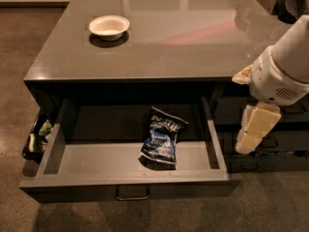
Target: Pick blue chip bag from top drawer and place on counter
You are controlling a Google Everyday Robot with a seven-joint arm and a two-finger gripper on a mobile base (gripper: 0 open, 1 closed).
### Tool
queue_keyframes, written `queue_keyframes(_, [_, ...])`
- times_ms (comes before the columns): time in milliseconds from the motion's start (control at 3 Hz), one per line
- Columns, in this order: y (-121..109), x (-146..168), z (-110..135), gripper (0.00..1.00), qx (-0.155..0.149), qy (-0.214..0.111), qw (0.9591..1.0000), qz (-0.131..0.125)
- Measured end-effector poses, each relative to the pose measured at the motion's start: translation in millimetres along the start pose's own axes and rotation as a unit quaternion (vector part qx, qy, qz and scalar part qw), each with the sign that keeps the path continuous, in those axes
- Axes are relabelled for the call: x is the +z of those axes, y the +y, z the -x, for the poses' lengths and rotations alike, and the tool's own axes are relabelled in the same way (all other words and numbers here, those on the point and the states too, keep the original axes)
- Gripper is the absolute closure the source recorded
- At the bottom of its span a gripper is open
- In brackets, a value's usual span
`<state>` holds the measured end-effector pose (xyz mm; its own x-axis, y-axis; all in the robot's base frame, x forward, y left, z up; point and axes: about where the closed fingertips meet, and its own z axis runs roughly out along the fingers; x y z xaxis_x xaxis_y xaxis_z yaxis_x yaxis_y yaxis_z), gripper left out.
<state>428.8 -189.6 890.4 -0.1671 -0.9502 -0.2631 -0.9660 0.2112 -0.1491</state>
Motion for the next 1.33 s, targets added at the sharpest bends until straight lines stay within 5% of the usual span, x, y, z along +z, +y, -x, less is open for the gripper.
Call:
queue_keyframes(667, [-4,48,45,0.0,-0.042,-0.021,0.9987,0.02])
queue_keyframes(1000, [-4,48,45,0.0,-0.042,-0.021,0.9987,0.02])
queue_keyframes(1333, [-7,53,52,0.0,0.023,-0.037,0.999,0.008])
